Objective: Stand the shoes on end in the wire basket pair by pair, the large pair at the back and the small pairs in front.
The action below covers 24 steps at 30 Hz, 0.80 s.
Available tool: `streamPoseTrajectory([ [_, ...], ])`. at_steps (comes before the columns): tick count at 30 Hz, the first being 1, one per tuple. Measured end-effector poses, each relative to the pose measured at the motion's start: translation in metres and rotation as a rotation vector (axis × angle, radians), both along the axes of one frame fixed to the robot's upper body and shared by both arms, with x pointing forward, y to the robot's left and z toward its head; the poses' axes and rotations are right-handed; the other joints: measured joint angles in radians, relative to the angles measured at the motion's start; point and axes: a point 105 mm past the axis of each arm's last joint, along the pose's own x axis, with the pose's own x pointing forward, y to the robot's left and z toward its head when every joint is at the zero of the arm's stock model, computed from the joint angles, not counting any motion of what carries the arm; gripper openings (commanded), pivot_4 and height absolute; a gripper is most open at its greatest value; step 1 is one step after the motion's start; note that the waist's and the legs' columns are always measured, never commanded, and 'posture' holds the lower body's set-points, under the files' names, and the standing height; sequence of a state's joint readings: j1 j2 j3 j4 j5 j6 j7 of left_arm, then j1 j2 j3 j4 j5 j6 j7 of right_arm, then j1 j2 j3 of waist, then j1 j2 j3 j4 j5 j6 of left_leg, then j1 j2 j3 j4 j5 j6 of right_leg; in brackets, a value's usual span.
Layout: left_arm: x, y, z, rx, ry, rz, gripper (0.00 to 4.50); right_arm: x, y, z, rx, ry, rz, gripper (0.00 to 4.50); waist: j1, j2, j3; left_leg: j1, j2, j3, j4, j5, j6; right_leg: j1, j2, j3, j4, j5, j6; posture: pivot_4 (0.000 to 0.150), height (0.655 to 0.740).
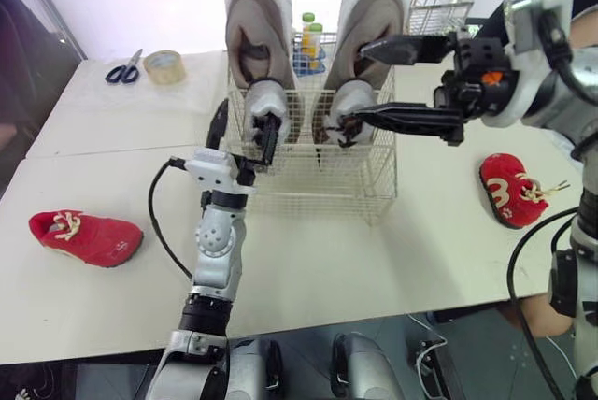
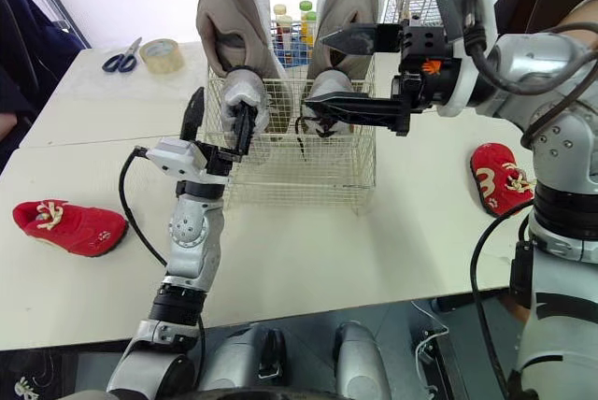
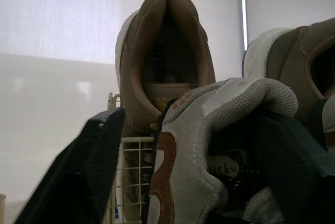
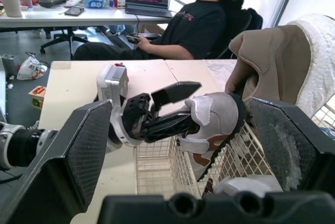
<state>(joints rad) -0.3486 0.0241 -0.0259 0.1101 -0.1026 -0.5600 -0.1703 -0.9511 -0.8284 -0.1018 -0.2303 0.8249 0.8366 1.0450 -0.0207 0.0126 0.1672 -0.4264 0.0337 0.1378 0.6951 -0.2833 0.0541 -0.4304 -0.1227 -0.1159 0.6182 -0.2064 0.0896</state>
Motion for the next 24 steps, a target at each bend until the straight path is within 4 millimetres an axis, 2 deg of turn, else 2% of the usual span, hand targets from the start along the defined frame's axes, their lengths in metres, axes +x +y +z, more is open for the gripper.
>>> streamPoseTrajectory([
  [7,-0.005,0.007,0.005,0.010,0.039,-0.037,4.00,0.004,-0.001,-0.002,-0.002,0.001,-0.005,4.50,-0.003,0.000,0.000,0.000,0.001,0.000,-0.003,0.000,0.000,-0.001,0.002,0.001,-0.002,0.000,0.000,0.150,0.7400],
  [10,-0.002,0.012,0.009,-0.051,0.083,-0.042,4.00,0.004,0.002,-0.004,0.000,0.006,0.016,4.50,0.006,-0.001,0.001,-0.001,0.000,0.000,-0.003,0.000,0.000,-0.001,0.001,0.001,-0.002,0.000,0.000,0.150,0.7400],
  [15,0.002,0.008,0.024,-0.128,0.114,-0.121,4.00,0.007,0.004,-0.008,-0.011,0.014,0.033,4.50,0.013,-0.004,0.003,-0.004,-0.001,0.000,0.001,-0.001,0.002,-0.001,0.000,0.000,-0.004,0.000,0.000,0.150,0.7400],
  [20,-0.003,0.009,0.036,0.005,0.148,-0.205,4.00,0.009,0.003,-0.007,-0.016,0.007,0.034,4.50,0.009,-0.004,0.003,-0.006,-0.001,0.000,0.002,-0.001,0.002,-0.002,0.000,0.000,-0.003,0.000,0.000,0.150,0.7400],
  [24,-0.011,0.008,0.036,0.081,0.202,-0.265,4.00,0.009,0.003,-0.006,-0.015,0.001,0.039,4.50,0.010,-0.004,0.003,-0.006,-0.001,0.000,0.002,-0.001,0.002,-0.002,0.000,0.000,-0.003,0.000,0.000,0.150,0.7400],
])
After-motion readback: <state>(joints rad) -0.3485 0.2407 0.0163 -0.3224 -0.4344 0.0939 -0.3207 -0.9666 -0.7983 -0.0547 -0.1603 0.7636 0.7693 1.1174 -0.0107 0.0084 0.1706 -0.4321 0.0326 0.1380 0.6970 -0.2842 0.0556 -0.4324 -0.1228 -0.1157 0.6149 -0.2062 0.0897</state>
